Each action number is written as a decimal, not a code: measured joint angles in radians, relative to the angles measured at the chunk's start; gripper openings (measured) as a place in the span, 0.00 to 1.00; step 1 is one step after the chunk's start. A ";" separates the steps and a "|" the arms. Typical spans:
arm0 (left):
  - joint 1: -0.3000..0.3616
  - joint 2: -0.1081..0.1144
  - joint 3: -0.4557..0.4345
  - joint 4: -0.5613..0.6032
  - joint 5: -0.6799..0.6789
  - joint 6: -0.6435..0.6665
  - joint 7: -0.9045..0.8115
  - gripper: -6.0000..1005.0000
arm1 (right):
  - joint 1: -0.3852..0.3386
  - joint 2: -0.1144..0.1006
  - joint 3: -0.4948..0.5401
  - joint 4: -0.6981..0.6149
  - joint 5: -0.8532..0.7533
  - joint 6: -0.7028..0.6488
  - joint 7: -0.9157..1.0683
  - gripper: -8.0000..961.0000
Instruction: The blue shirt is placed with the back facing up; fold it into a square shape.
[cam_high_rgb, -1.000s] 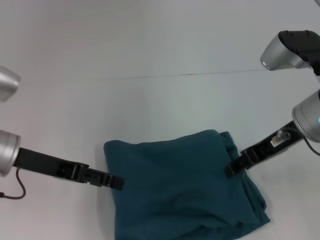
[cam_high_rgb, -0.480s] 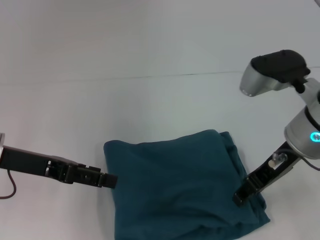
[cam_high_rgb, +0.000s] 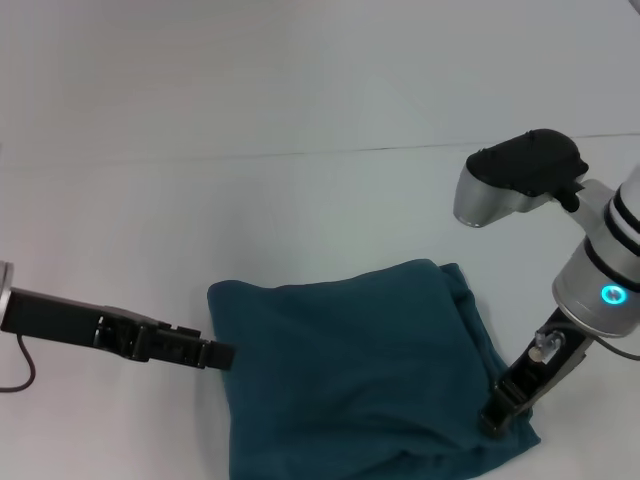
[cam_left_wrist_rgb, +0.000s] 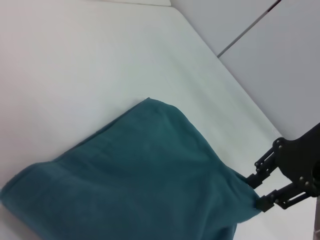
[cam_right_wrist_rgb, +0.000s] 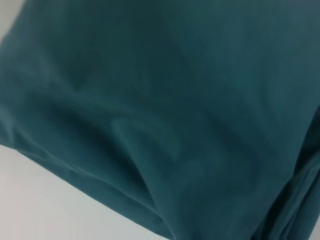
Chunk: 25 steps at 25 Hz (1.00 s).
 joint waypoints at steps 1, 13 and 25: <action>-0.001 0.000 0.001 0.000 0.000 -0.002 0.001 0.89 | 0.004 0.001 -0.005 0.012 -0.005 0.003 0.000 0.49; 0.002 -0.005 0.005 -0.003 0.000 -0.018 0.007 0.89 | 0.006 0.003 -0.029 0.078 0.011 0.077 -0.019 0.49; 0.011 -0.009 0.004 -0.003 0.000 -0.023 0.014 0.89 | -0.007 -0.001 -0.014 0.028 0.036 0.078 -0.042 0.10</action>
